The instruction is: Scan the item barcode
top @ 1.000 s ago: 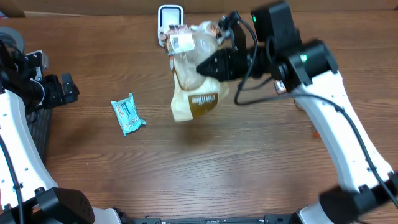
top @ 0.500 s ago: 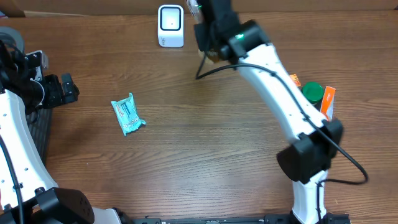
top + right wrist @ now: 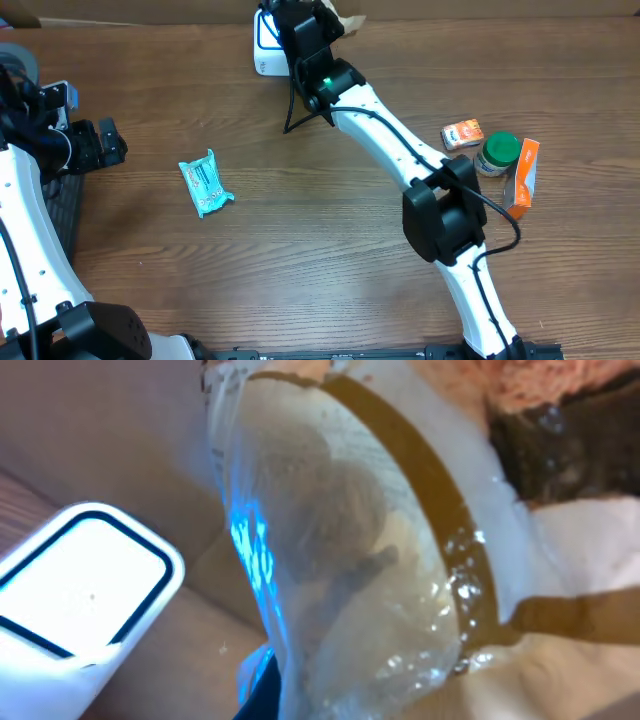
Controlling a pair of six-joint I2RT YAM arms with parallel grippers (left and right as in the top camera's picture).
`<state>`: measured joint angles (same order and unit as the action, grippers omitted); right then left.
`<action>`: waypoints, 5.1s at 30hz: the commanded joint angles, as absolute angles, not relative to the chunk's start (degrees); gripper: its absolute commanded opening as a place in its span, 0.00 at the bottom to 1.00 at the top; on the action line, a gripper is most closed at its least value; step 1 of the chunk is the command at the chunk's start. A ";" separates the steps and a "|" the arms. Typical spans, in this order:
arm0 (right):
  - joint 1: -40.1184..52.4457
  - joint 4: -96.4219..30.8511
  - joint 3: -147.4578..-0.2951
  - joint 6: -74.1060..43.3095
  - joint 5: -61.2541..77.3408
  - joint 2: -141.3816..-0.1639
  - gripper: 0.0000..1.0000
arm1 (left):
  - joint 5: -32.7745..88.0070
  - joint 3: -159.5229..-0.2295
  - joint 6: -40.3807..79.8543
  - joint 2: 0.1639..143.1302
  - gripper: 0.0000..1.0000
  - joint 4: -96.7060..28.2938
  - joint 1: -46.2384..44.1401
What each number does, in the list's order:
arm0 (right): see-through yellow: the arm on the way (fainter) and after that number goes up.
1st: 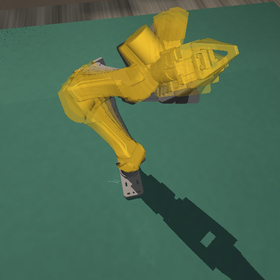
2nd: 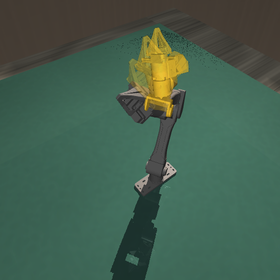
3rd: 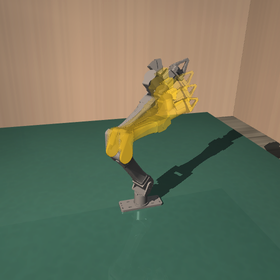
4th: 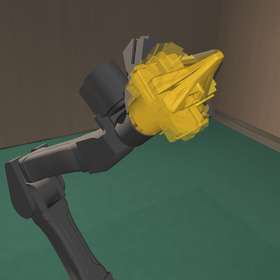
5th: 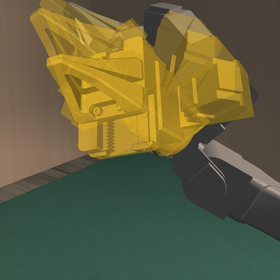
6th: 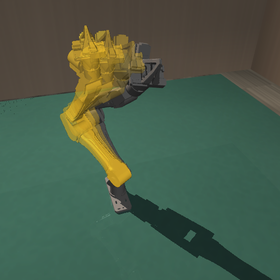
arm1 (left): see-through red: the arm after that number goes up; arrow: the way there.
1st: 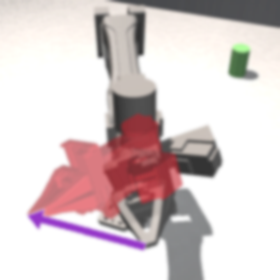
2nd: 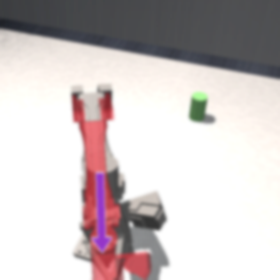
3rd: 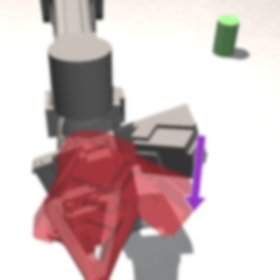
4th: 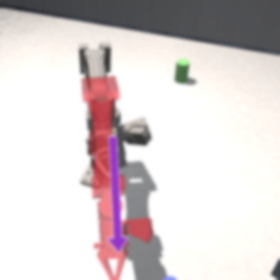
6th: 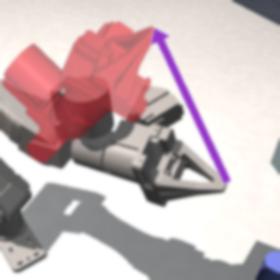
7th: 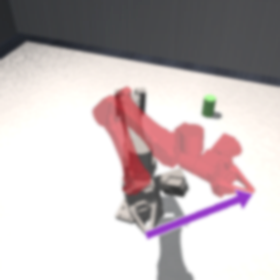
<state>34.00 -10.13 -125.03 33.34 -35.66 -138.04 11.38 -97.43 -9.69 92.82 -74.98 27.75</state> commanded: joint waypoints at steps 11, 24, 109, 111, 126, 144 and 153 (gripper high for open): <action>33.78 -0.30 -126.32 60.07 -41.19 -148.46 0.04 | 11.86 -97.38 -11.20 92.51 1.00 -74.89 27.35; 34.09 1.50 -126.32 60.07 -43.00 -148.86 0.04 | 11.84 -97.38 -11.18 92.51 1.00 -74.89 27.35; 6.83 -69.28 -115.28 -12.49 30.37 -115.70 0.86 | 11.84 -97.38 -11.20 92.51 1.00 -74.89 27.35; 10.70 -61.43 -112.86 -18.48 32.27 -116.49 0.86 | 11.84 -97.38 -11.20 92.51 1.00 -74.89 27.35; 39.03 -37.93 -107.22 -26.17 27.03 -131.52 0.63 | 11.86 -97.38 -11.18 92.51 1.00 -74.87 27.35; 46.15 -24.84 -107.20 -26.22 27.24 -140.62 0.52 | 11.84 -97.38 -11.20 92.51 1.00 -74.89 27.35; 46.78 -23.20 -107.20 -26.20 30.13 -142.21 0.45 | 11.84 -97.38 -11.18 92.51 0.99 -74.89 27.35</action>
<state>45.98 -23.51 -107.24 -25.80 29.78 -140.44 11.38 -97.43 -9.69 92.82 -74.98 27.75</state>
